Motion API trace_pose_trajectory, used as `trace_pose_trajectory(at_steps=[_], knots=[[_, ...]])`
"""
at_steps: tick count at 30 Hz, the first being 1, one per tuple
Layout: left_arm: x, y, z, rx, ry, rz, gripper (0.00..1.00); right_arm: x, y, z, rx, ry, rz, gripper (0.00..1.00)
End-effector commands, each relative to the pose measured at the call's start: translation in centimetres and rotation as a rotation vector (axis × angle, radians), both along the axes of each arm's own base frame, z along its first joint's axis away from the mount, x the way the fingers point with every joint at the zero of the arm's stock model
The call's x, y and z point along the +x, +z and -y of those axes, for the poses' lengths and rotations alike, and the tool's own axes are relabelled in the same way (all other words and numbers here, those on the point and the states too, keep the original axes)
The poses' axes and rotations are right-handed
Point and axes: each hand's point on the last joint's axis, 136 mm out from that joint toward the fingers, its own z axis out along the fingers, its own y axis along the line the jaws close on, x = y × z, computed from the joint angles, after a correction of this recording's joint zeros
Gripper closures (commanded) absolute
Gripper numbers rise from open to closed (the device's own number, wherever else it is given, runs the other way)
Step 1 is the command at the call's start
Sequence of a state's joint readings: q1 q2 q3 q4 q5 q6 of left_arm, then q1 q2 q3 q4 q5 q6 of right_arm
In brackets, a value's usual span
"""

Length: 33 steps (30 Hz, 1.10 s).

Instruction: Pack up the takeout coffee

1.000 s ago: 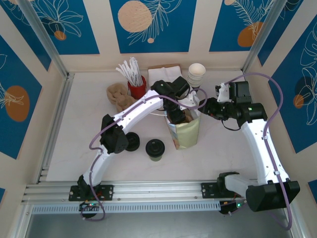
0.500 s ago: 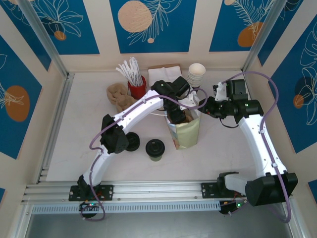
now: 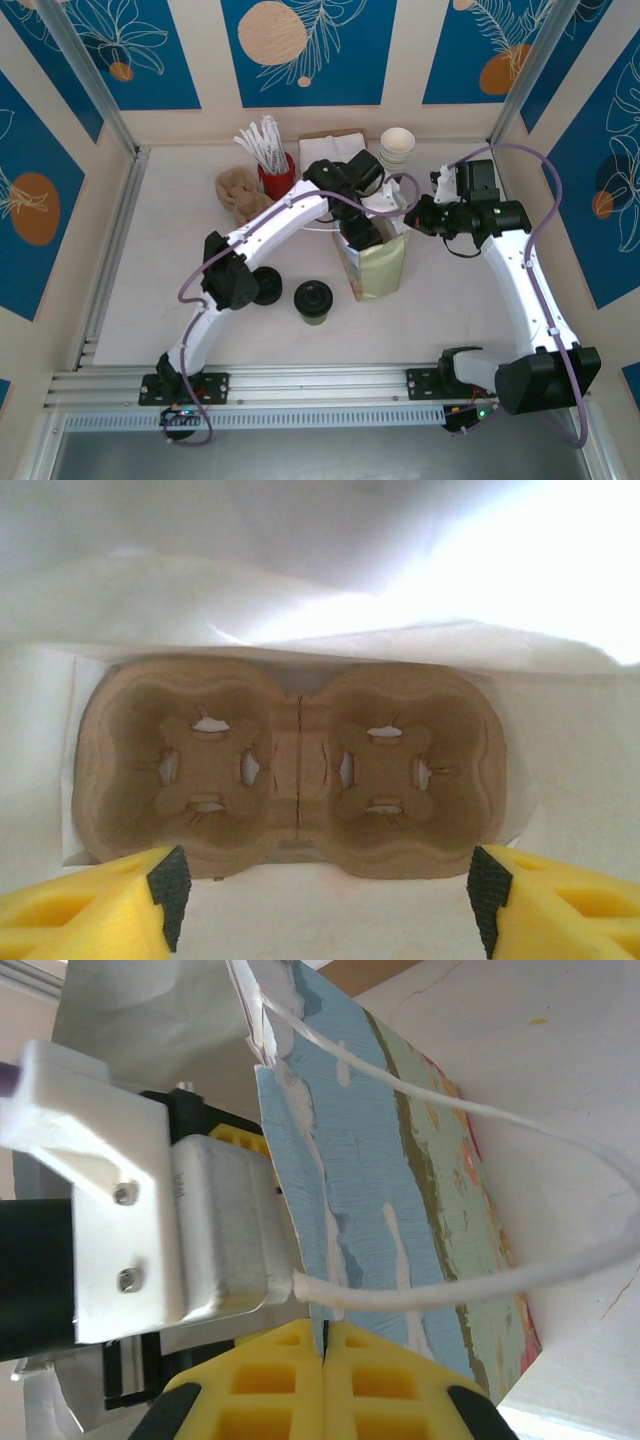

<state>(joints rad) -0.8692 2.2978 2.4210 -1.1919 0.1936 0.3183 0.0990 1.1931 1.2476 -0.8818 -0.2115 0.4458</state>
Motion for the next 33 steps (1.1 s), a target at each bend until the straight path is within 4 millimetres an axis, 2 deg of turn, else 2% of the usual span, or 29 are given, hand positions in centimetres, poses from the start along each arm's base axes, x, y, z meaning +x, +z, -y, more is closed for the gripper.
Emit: trace_pose_trajectory(at_steps=[1, 5, 13, 16, 20, 24, 27, 33], knots=[[-0.9, 5.6, 0.2, -0.105, -0.006, 0.062, 0.23, -0.4, 0.1, 0.0, -0.005, -0.009, -0.011, 0.97], [-1.2, 8.0, 0.1, -0.159, 0.014, 0.082, 0.21, -0.5, 0.1, 0.0, 0.002, -0.018, -0.017, 0.97], [-1.9, 14.4, 0.3, -0.334, 0.052, 0.121, 0.20, -0.5, 0.4, -0.1, 0.022, -0.030, -0.027, 0.95], [-2.3, 17.0, -0.1, -0.395, 0.070, 0.144, 0.20, -0.6, 0.6, -0.3, 0.034, -0.032, -0.030, 0.89], [-2.9, 20.5, -1.0, -0.470, 0.091, 0.179, 0.20, -0.9, 1.2, -0.1, 0.025, -0.030, -0.026, 0.74], [-4.0, 23.0, -2.5, -0.510, 0.115, 0.199, 0.20, -1.5, 2.7, 0.3, -0.001, -0.014, 0.004, 0.64], [-4.8, 24.2, -3.7, -0.530, 0.134, 0.198, 0.20, -2.1, 4.5, 0.8, -0.028, -0.006, 0.048, 0.59], [-6.3, 25.1, -6.8, -0.535, 0.203, 0.209, 0.20, -3.5, 8.4, 1.6, -0.080, 0.007, 0.157, 0.53]])
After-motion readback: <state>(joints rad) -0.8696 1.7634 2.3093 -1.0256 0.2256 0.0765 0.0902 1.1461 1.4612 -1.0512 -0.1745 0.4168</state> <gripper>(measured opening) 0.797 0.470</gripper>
